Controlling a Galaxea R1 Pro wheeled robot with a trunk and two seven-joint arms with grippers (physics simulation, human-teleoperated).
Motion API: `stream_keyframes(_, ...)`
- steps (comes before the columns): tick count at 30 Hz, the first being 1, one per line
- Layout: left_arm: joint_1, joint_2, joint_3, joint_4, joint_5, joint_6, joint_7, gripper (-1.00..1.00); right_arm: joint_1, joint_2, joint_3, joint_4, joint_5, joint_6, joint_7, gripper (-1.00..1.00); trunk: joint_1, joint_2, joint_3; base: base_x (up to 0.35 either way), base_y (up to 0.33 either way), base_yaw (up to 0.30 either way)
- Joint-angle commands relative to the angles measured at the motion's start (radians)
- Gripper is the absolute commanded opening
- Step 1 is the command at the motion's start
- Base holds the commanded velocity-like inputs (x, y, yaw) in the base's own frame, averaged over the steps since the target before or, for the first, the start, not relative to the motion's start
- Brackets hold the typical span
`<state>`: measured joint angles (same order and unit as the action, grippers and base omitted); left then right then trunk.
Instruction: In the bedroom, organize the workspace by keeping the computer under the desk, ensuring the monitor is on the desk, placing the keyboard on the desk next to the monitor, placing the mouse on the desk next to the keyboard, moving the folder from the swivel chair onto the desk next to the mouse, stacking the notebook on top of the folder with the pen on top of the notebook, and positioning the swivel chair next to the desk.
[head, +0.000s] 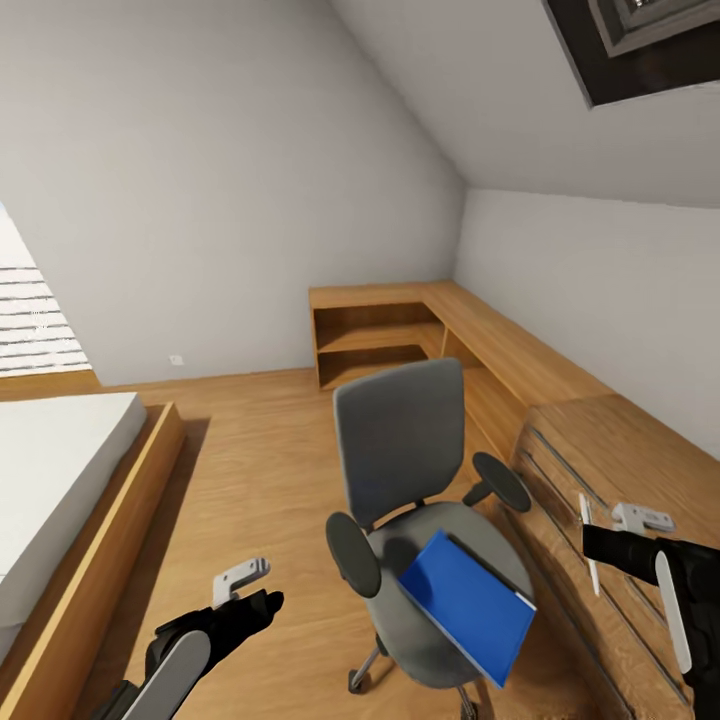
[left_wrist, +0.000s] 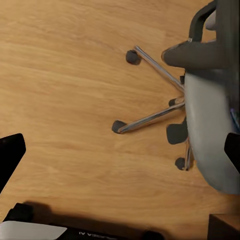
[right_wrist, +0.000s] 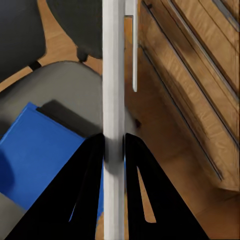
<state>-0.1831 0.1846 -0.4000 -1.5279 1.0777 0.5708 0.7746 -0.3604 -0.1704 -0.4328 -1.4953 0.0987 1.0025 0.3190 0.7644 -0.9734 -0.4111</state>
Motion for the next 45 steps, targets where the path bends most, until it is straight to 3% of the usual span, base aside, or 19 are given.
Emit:
stream_keyframes(1,-0.001,0.001,-0.013,-0.002,0.0,0.0,0.01,1.0,-0.001,0.0,-0.004,0.002,0.009,0.004,0.011,-1.0,0.0,-0.001,0.0,0.0,0.0,-0.25)
stream_keyframes(4,-0.001,0.001,-0.049,-0.002,-0.047,-0.013,0.012,1.0,-0.001,-0.001,-0.005,0.009,0.009,0.004,0.01,-1.0,0.0,-0.001,0.002,0.0,0.0,-0.25)
stream_keyframes(5,0.0,0.003,-0.142,-0.004,-0.149,-0.141,0.011,1.0,-0.001,-0.001,-0.006,0.012,0.009,0.004,0.009,-1.0,0.0,-0.001,0.003,0.0,0.0,-0.25)
stream_keyframes(8,0.0,0.004,-0.165,-0.007,-0.172,-0.193,0.009,1.0,-0.001,-0.001,-0.006,0.023,0.01,0.003,0.009,-1.0,0.0,-0.001,0.006,0.0,0.0,-0.25)
stream_keyframes(23,0.0,0.004,-0.174,-0.008,-0.173,-0.198,0.009,1.0,-0.002,-0.007,-0.004,0.088,0.014,0.002,0.006,-1.0,0.0,-0.001,0.02,0.0,0.0,-0.251)
stream_keyframes(30,0.001,0.004,-0.174,-0.008,-0.173,-0.198,0.009,1.0,-0.002,-0.008,-0.004,0.114,0.014,-0.001,-0.05,-1.0,0.0,-0.001,0.026,0.0,0.0,-0.253)
stream_keyframes(37,0.001,0.005,-0.22,-0.008,-0.176,-0.205,0.009,1.0,-0.002,-0.009,-0.003,0.145,0.017,-0.007,-0.093,-1.0,0.0,-0.001,0.032,0.0,-0.047,-0.254)
stream_keyframes(45,0.001,0.005,-0.224,-0.008,-0.176,-0.204,0.009,1.0,-0.007,-0.01,-0.001,0.223,0.018,-0.018,-0.131,-1.0,0.0,-0.001,0.039,0.0,-0.144,-0.254)
